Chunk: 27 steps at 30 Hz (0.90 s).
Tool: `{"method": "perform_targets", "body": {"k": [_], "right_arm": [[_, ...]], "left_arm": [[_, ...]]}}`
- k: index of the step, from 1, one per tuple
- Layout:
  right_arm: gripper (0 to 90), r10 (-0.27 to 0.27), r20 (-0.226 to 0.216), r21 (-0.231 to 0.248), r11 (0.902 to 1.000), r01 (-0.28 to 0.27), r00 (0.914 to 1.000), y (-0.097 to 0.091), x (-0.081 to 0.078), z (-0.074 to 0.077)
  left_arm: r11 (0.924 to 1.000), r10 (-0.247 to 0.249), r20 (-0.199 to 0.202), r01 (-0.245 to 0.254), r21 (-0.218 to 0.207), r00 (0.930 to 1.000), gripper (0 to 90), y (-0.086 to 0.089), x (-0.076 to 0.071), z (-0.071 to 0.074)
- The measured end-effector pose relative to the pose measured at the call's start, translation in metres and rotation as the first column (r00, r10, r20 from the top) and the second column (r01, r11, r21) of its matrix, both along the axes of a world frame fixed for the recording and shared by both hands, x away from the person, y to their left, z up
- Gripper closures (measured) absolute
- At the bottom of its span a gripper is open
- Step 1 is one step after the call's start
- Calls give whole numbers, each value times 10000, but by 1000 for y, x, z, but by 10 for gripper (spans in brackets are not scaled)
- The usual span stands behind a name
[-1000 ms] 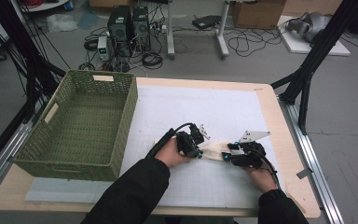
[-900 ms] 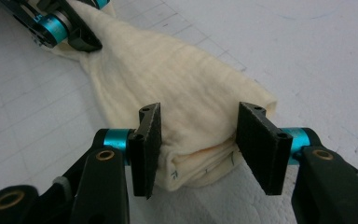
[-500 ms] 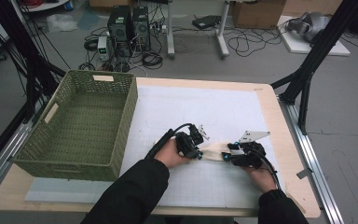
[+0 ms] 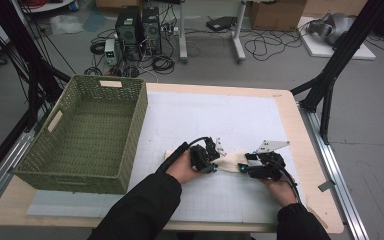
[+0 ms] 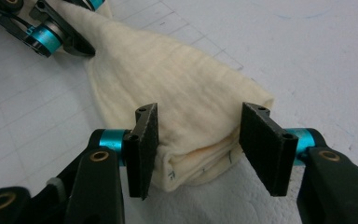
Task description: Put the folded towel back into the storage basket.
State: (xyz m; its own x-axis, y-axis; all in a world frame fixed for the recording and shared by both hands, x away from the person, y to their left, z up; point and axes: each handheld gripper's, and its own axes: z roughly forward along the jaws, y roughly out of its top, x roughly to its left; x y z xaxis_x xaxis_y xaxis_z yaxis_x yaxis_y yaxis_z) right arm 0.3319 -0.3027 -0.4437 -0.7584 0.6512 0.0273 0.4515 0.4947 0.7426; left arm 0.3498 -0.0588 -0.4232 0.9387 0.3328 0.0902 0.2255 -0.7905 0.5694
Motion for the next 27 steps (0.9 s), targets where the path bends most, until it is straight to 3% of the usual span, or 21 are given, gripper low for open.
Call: {"method": "perform_targets", "body": {"k": [5, 10, 13, 17, 27], "right_arm": [[392, -116, -126, 333, 9994, 120, 9999, -4, 0, 1], [325, -296, -30, 655, 9974, 297, 9996, -8, -5, 7], [281, -354, -51, 912, 9952, 357, 9994, -13, -9, 10], [218, -523, -135, 1253, 9907, 536, 9985, -19, -14, 12], [196, -604, 141, 1349, 9892, 580, 9981, -27, -26, 18]], "left_arm": [[9986, 405, -553, -423, -313, 9976, 800, 3, 5, 1], [9965, 656, -661, -688, -479, 9957, 801, 5, 6, 2], [9893, 1009, -1049, -1109, -950, 9894, 801, 12, 8, 0], [9822, 1214, -1176, -1364, -1290, 9856, 801, 18, 7, -1], [9582, 1737, -1754, -2074, -1973, 9691, 802, 33, 10, -1]]}}
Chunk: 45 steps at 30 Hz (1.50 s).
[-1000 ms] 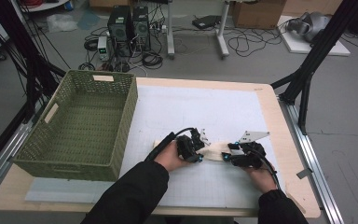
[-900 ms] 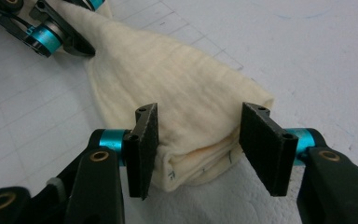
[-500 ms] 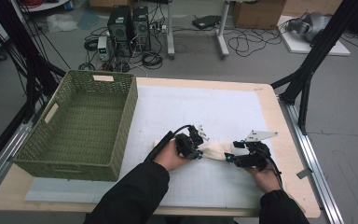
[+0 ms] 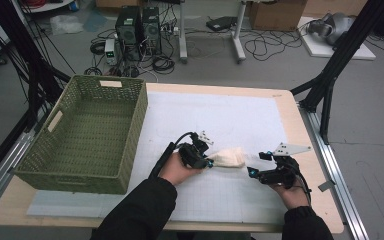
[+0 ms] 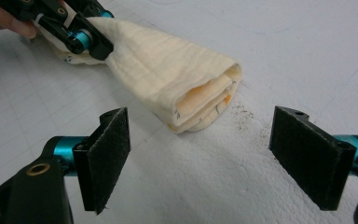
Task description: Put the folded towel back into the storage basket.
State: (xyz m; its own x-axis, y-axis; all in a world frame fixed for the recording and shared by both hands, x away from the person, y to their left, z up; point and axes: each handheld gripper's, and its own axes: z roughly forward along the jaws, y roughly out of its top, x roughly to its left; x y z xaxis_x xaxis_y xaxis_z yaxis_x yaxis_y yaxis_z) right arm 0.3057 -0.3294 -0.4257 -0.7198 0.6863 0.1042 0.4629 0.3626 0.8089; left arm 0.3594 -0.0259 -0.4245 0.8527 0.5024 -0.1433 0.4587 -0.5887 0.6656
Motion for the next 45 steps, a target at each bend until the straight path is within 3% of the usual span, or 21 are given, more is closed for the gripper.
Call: {"method": "perform_targets", "body": {"k": [11, 23, 30, 45], "right_arm": [[159, 99, 185, 178, 9998, -102, 9998, -2, -6, 2], [130, 12, 496, 231, 9997, -23, 9988, -5, -9, 4], [127, 6, 470, 204, 9998, -16, 9989, -5, -8, 4], [126, 273, 367, 146, 9995, -278, 9990, -1, -8, 0]], "left_arm": [[9971, 499, -470, -525, -552, 9976, 802, 6, 7, -2], [9934, 610, -820, -685, -924, 9948, 802, 9, 12, -3], [9880, 757, -1065, -889, -1259, 9914, 801, 12, 14, -3], [9834, 852, -1346, -1051, -1480, 9872, 801, 15, 16, -2]]}}
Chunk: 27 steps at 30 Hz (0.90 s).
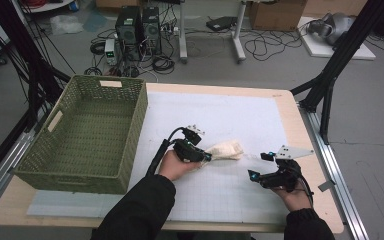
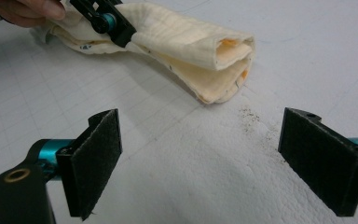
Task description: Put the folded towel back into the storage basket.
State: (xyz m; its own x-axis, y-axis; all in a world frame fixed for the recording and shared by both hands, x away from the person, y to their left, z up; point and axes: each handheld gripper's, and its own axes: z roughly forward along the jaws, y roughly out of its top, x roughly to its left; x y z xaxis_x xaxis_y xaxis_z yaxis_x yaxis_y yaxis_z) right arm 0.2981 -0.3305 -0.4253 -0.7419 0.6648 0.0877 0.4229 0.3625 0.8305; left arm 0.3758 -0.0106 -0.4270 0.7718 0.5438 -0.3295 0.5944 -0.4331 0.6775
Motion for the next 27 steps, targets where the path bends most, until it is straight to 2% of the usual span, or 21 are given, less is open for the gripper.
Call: {"method": "perform_targets", "body": {"k": [9, 16, 27], "right_arm": [[117, -191, 114, 164, 9997, 189, 9998, -4, 0, 2], [116, -166, 168, 18, 9999, 166, 9997, -3, 0, 2], [116, -161, 155, 73, 9998, 160, 9998, -3, 0, 2]], "left_arm": [[10000, 1, -18, -1, 46, 10000, 800, 1, 0, 1], [10000, -33, -57, 33, -26, 10000, 800, 2, 0, 1], [9994, 161, -213, -168, -311, 9996, 801, 7, 1, 4]]}}
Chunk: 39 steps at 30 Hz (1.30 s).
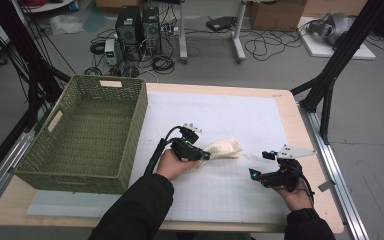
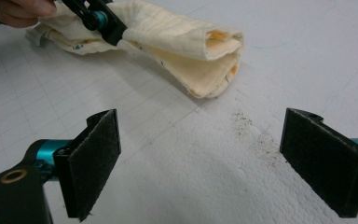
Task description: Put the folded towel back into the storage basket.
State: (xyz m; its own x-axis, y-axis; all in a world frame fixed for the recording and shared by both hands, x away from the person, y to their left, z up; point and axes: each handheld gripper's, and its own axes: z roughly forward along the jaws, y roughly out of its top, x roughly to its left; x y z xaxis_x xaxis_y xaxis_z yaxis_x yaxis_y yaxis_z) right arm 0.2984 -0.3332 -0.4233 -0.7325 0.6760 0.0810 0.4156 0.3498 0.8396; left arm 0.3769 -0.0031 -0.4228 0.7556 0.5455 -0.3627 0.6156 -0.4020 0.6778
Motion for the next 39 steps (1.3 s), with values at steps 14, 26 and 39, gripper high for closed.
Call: {"method": "perform_targets", "body": {"k": [14, 26, 39], "right_arm": [[116, 39, 75, -1, 10000, -39, 10000, 1, 1, 0], [116, 83, 6, -5, 10000, -83, 10000, 2, 1, 0], [116, 137, 8, -21, 9999, -137, 9999, 4, 3, -1]], "left_arm": [[9972, 431, -220, -443, -607, 9988, 801, 11, 3, 8], [9930, 803, -393, -834, -831, 9960, 800, 21, 6, 13], [9672, 1999, -544, -2059, -1484, 9783, 801, 40, 9, 43]]}}
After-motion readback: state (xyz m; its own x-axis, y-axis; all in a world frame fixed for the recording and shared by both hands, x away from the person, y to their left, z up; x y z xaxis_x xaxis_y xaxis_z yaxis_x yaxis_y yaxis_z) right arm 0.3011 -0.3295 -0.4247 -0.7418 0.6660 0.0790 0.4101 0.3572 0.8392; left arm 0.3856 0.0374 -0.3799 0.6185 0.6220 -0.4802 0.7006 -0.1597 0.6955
